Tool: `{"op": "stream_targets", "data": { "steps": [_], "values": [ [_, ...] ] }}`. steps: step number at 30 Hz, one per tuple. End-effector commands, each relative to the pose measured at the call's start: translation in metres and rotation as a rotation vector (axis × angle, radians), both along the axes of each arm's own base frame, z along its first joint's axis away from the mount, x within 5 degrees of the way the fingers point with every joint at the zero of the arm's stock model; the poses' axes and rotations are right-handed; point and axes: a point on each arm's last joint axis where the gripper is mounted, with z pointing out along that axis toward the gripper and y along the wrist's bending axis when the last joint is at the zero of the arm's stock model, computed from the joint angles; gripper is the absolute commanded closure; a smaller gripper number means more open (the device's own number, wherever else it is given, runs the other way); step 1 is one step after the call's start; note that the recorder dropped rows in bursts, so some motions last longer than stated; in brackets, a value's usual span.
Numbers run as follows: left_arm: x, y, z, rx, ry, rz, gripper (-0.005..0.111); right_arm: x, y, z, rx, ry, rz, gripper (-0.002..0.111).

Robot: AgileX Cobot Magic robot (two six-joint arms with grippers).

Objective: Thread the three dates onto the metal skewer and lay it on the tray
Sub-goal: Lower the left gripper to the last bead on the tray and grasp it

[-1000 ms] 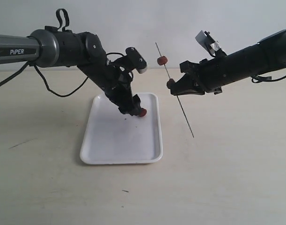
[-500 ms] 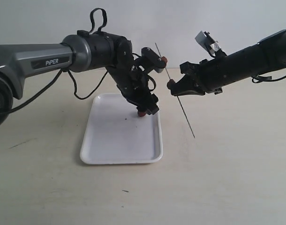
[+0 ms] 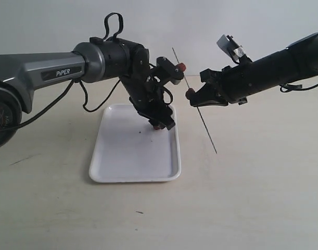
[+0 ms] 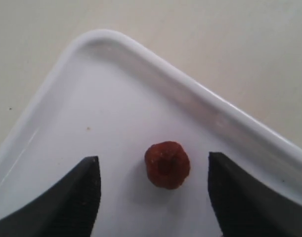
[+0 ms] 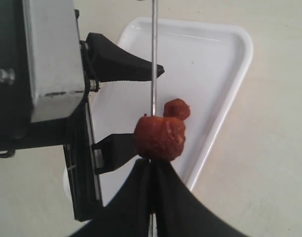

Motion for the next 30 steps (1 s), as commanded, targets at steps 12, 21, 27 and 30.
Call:
{"op": "stream_targets", "data": {
  "steps": [12, 21, 27, 30],
  "values": [
    [0.0008, -0.0039, -0.0175, 0.005, 0.005, 0.000, 0.052, 0.0005, -0.0001, 0.0050, -0.008, -0.033, 0.011, 0.108],
    [-0.0003, -0.0033, -0.0181, 0.012, 0.019, 0.001, 0.071, 0.0005, -0.0001, 0.0050, -0.008, -0.033, 0.011, 0.108],
    [-0.0009, -0.0030, -0.0183, 0.015, 0.026, 0.001, 0.072, 0.0008, -0.0003, 0.0050, -0.009, -0.034, 0.007, 0.108],
    [-0.0012, -0.0028, -0.0185, 0.017, 0.029, 0.001, 0.072, 0.0008, -0.0003, 0.0050, -0.009, -0.035, 0.008, 0.108]
  ]
}}
